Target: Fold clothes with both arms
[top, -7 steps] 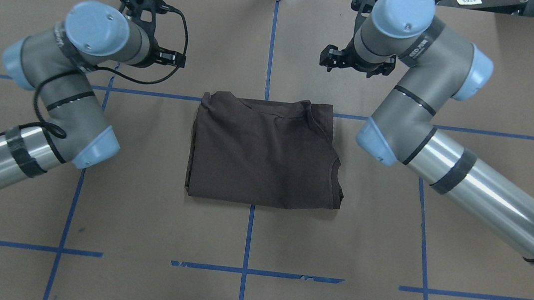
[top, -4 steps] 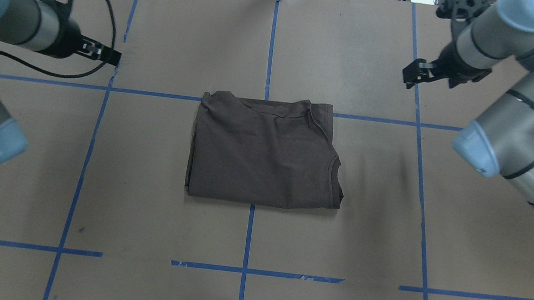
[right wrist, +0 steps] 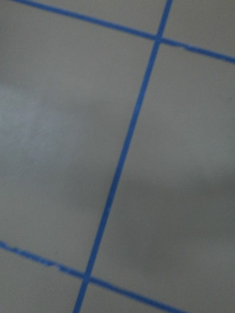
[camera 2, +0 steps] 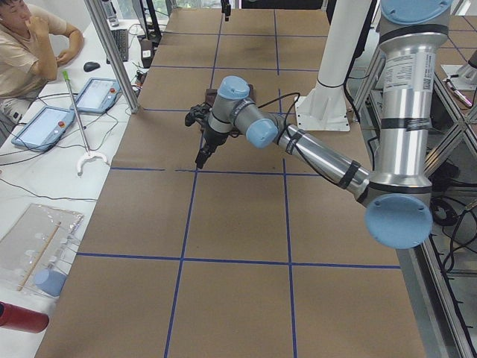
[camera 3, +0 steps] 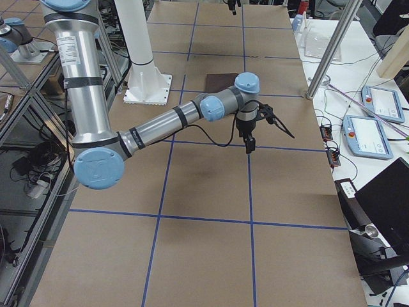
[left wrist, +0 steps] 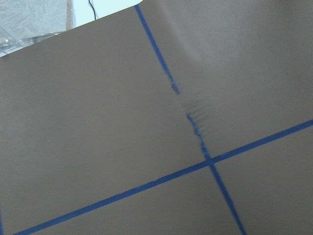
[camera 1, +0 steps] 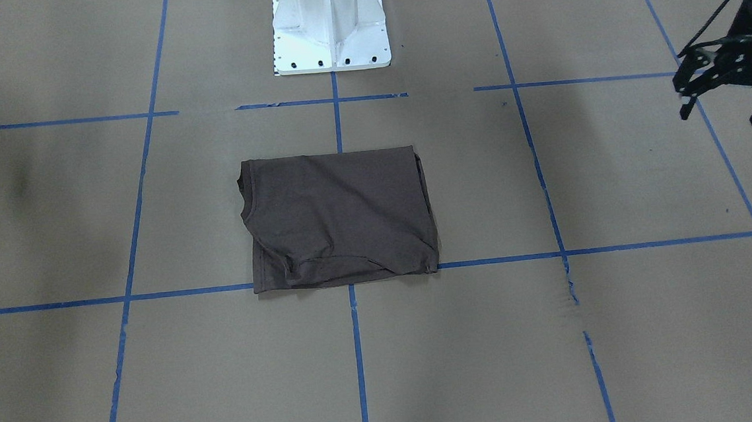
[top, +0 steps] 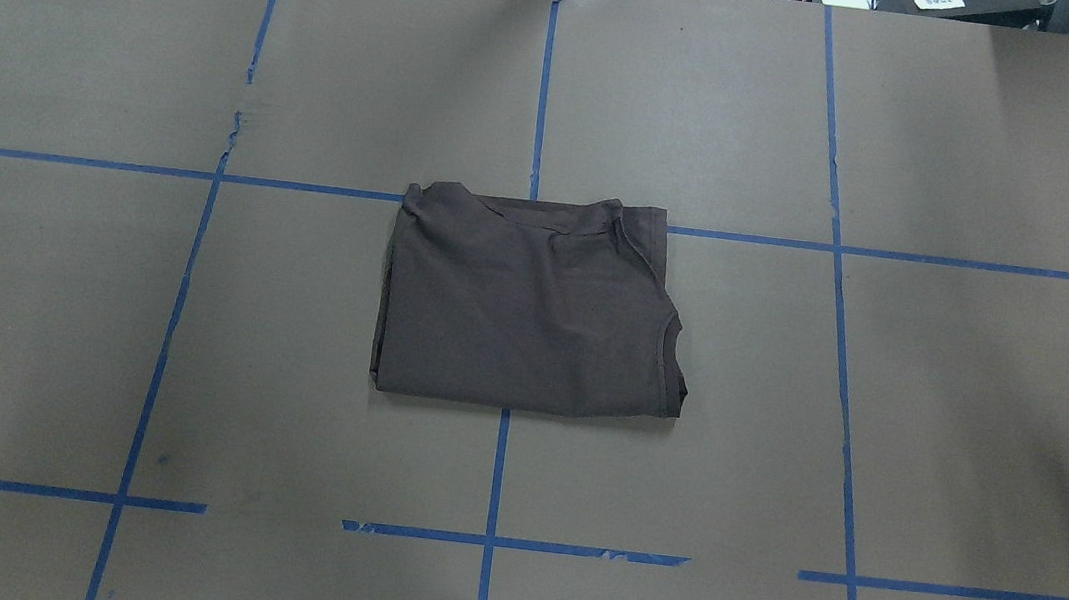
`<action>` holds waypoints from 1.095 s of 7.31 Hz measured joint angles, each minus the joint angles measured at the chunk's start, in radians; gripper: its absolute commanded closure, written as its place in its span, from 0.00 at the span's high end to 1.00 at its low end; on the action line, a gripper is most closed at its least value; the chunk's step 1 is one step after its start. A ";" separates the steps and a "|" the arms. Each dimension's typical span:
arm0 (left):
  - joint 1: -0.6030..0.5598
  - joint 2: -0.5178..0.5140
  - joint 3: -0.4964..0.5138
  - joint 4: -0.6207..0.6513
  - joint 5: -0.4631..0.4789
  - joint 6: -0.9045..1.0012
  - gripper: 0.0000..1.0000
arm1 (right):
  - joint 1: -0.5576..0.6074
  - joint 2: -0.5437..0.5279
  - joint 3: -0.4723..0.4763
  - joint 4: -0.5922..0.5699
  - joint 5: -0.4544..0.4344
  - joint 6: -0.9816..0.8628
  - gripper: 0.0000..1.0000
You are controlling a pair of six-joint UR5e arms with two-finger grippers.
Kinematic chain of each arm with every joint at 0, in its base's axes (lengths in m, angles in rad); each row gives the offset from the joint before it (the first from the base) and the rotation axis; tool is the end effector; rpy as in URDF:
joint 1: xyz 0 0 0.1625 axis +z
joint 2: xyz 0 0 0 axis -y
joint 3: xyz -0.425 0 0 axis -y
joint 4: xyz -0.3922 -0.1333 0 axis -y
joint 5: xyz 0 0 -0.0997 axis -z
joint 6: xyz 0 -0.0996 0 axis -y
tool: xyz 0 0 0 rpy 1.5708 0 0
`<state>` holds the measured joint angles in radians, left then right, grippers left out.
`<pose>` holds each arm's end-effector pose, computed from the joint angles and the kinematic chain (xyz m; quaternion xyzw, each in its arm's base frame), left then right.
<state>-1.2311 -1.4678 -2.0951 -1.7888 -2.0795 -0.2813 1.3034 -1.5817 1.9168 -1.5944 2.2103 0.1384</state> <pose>0.0687 -0.4489 0.4352 0.2166 0.3204 0.1059 0.9161 -0.0570 -0.4874 0.5040 0.0817 -0.3338 -0.1091 0.9327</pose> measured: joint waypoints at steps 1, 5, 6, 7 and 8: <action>-0.079 0.062 0.032 0.003 -0.046 0.037 1.00 | 0.051 -0.092 0.002 0.003 0.013 -0.034 1.00; -0.327 0.131 0.258 0.008 -0.157 0.252 1.00 | 0.236 -0.342 -0.025 0.007 0.087 -0.109 1.00; -0.343 0.141 0.284 0.022 -0.194 0.262 1.00 | 0.266 -0.362 -0.025 0.007 0.100 -0.114 1.00; -0.348 0.145 0.289 0.048 -0.213 0.266 1.00 | 0.279 -0.366 -0.022 0.007 0.105 -0.118 1.00; -0.349 0.145 0.293 0.064 -0.216 0.269 1.00 | 0.284 -0.368 -0.020 0.007 0.107 -0.124 1.00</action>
<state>-1.5798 -1.3233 -1.8022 -1.7243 -2.2955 -0.0127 1.5874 -1.9497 1.8968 -1.5873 2.3175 0.0143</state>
